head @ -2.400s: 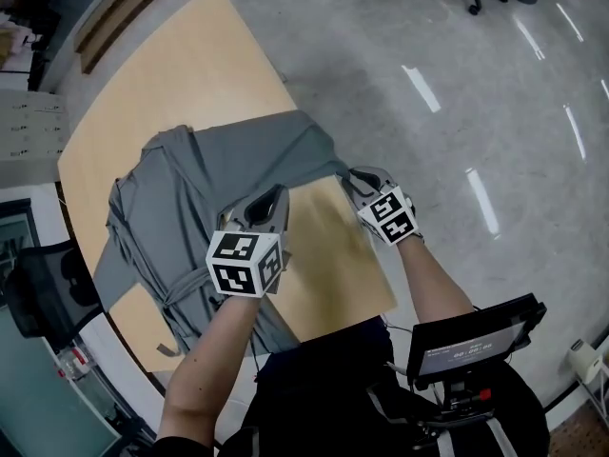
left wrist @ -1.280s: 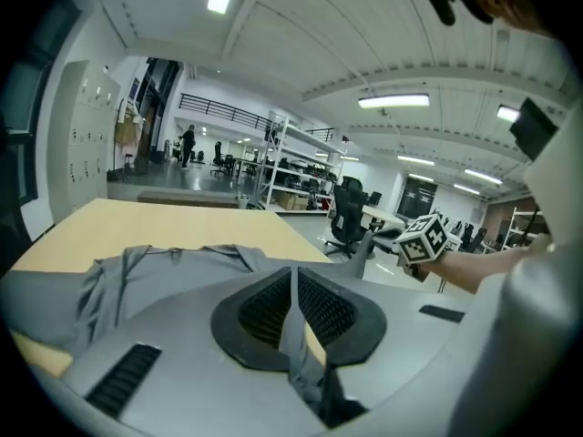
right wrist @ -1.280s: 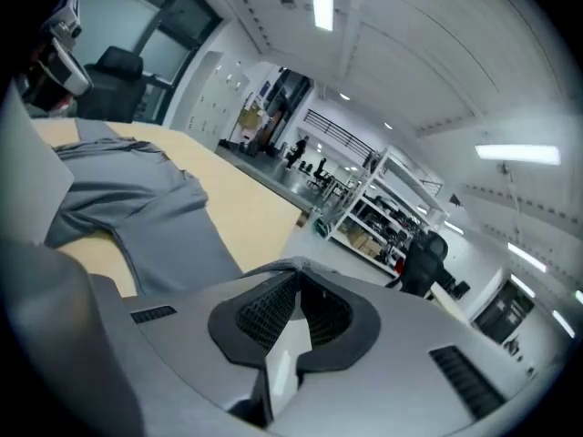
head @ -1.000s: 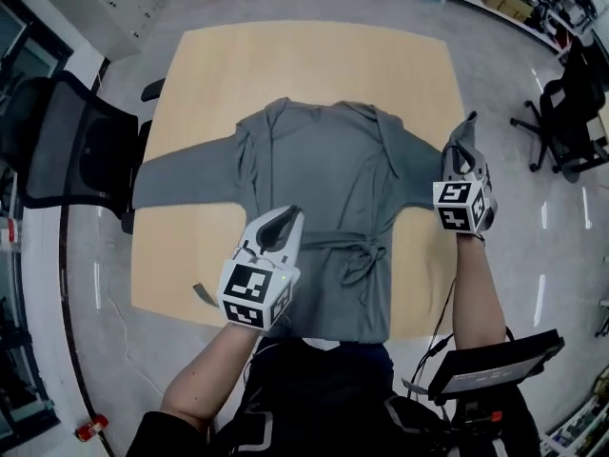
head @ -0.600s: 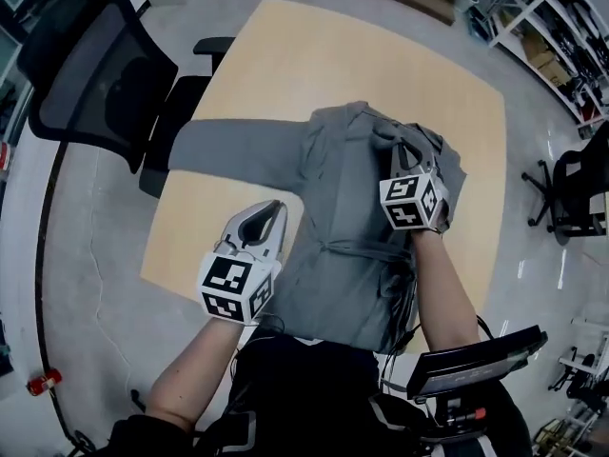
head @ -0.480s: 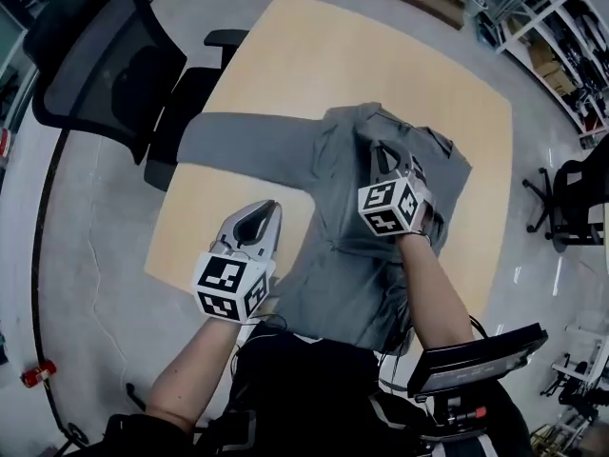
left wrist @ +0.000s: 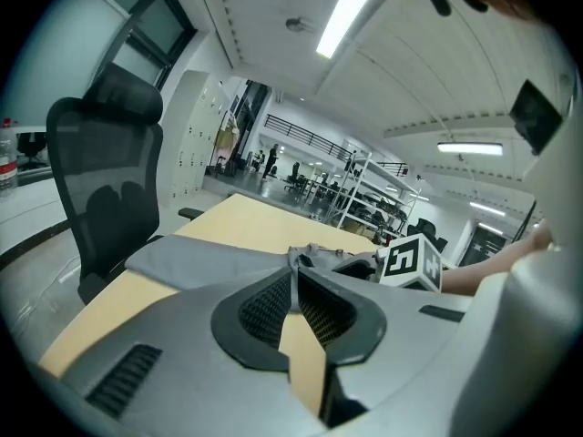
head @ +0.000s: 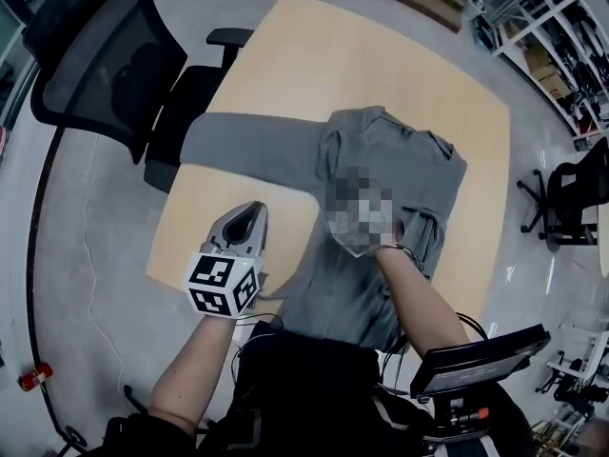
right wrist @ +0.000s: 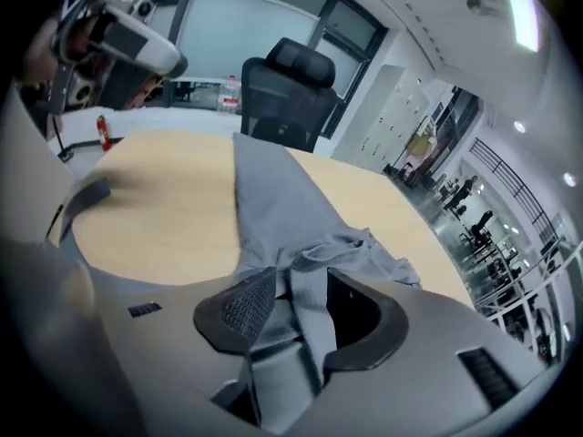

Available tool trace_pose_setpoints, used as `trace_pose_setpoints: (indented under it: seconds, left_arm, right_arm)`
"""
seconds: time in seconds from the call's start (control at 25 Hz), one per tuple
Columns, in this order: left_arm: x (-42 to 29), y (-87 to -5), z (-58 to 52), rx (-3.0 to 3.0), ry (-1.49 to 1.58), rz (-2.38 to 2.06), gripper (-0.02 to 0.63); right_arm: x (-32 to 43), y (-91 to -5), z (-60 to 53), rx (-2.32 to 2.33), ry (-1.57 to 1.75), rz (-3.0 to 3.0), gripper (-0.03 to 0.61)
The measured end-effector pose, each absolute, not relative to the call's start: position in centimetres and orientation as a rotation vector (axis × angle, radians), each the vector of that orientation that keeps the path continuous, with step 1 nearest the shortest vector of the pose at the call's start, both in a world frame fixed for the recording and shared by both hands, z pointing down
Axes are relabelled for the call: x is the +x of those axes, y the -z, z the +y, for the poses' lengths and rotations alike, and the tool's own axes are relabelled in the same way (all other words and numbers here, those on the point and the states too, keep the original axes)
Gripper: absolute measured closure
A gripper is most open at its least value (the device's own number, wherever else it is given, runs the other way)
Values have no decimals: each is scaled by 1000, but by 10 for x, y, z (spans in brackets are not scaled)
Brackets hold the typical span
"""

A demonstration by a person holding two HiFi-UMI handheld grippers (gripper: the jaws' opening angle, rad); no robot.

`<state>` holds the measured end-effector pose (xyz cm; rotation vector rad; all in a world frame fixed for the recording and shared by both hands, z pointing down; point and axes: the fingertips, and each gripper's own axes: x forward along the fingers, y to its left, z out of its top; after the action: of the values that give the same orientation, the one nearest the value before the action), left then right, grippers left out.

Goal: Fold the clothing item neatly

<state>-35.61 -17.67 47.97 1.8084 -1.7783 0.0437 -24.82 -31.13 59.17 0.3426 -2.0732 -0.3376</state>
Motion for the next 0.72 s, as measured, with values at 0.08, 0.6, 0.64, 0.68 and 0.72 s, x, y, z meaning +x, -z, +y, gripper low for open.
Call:
trace_pose_setpoints:
  seconds: [0.08, 0.6, 0.64, 0.68, 0.72]
  left_arm:
    - [-358, -483, -180, 1787, -46, -1794, 612]
    - [-380, -485, -181, 1545, 50, -1894, 612]
    - [-386, -485, -179, 1517, 75, -1899, 612]
    - [-394, -485, -175, 1480, 103, -1905, 612]
    - [-404, -487, -171, 1436, 132, -1914, 612]
  right_arm:
    - [-249, -582, -313, 356, 306, -2112, 423]
    - [-208, -520, -323, 473, 67, -2359, 425]
    - [-211, -512, -322, 470, 37, -2396, 425]
    - [-216, -506, -319, 461, 12, -2430, 425]
    - [-224, -501, -316, 448, -8, -2461, 425]
